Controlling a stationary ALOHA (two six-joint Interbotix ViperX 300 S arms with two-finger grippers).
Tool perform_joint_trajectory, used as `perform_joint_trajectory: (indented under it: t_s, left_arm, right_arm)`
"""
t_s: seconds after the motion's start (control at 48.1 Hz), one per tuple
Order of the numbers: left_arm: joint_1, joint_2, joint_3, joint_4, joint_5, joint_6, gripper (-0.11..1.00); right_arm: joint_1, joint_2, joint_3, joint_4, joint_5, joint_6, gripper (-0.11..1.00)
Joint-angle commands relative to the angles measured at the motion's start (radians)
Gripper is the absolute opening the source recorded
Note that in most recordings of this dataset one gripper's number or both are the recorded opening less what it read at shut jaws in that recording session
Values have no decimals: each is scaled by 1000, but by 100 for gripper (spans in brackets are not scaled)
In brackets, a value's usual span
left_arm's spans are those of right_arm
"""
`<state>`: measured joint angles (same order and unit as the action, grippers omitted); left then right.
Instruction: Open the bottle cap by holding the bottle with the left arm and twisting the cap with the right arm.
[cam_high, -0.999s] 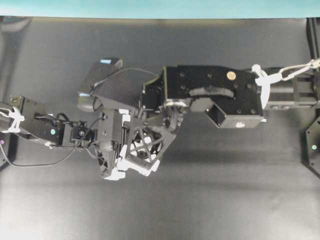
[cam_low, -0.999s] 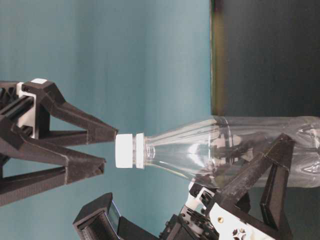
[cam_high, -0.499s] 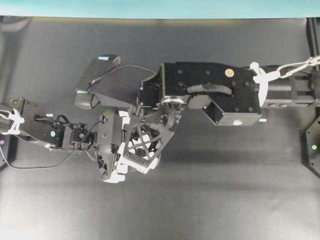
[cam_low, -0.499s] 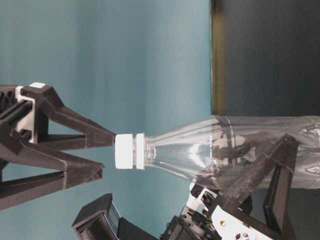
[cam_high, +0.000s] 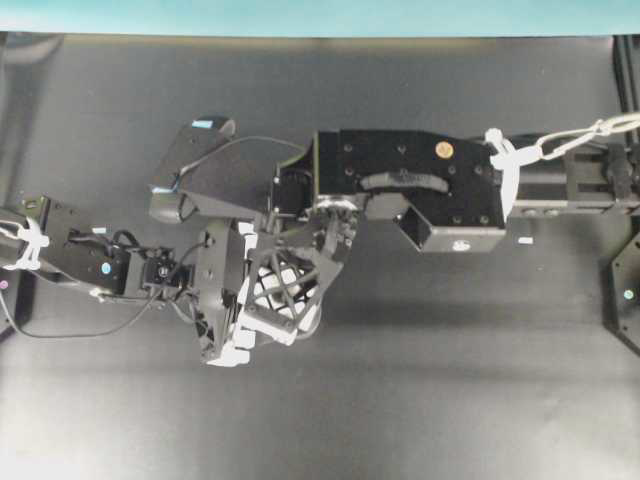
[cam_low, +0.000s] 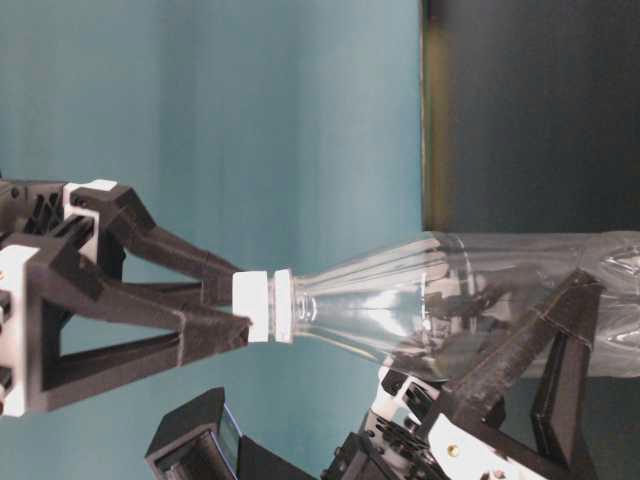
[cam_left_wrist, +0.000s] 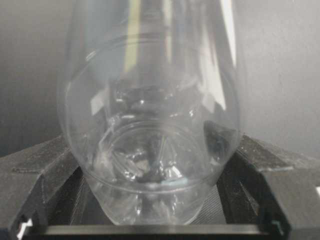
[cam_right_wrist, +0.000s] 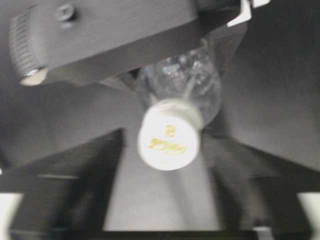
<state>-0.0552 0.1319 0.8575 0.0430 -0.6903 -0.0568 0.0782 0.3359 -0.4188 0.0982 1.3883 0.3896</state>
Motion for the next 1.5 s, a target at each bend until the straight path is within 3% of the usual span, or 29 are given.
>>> perform_joint_trajectory:
  t_s: [0.0, 0.312, 0.77, 1.061, 1.165, 1.248, 1.477]
  left_arm:
    - [3, -3, -12, 3, -6, -3, 80]
    - [5, -2, -11, 3, -6, -3, 80]
    - [5, 3, -8, 3, -6, -3, 80]
    - [5, 11, -8, 3, -6, -3, 80]
    - [5, 11, -8, 3, -6, -3, 80]
    - [5, 11, -9, 3, -6, -3, 80]
    - [5, 11, -9, 3, -6, -3, 80]
  right_arm:
    - [5, -3, -5, 2, -12, -9, 38]
    - [2, -2, 0, 11, -5, -63, 37]
    - [0, 8, -21, 20, 29, -515, 37]
    - [0, 6, -15, 17, 28, -859, 37]
    - [0, 6, -15, 15, 26, -948, 37]
    - [0, 6, -14, 15, 26, -980, 37]
    - [0, 2, -6, 0, 26, -971, 37]
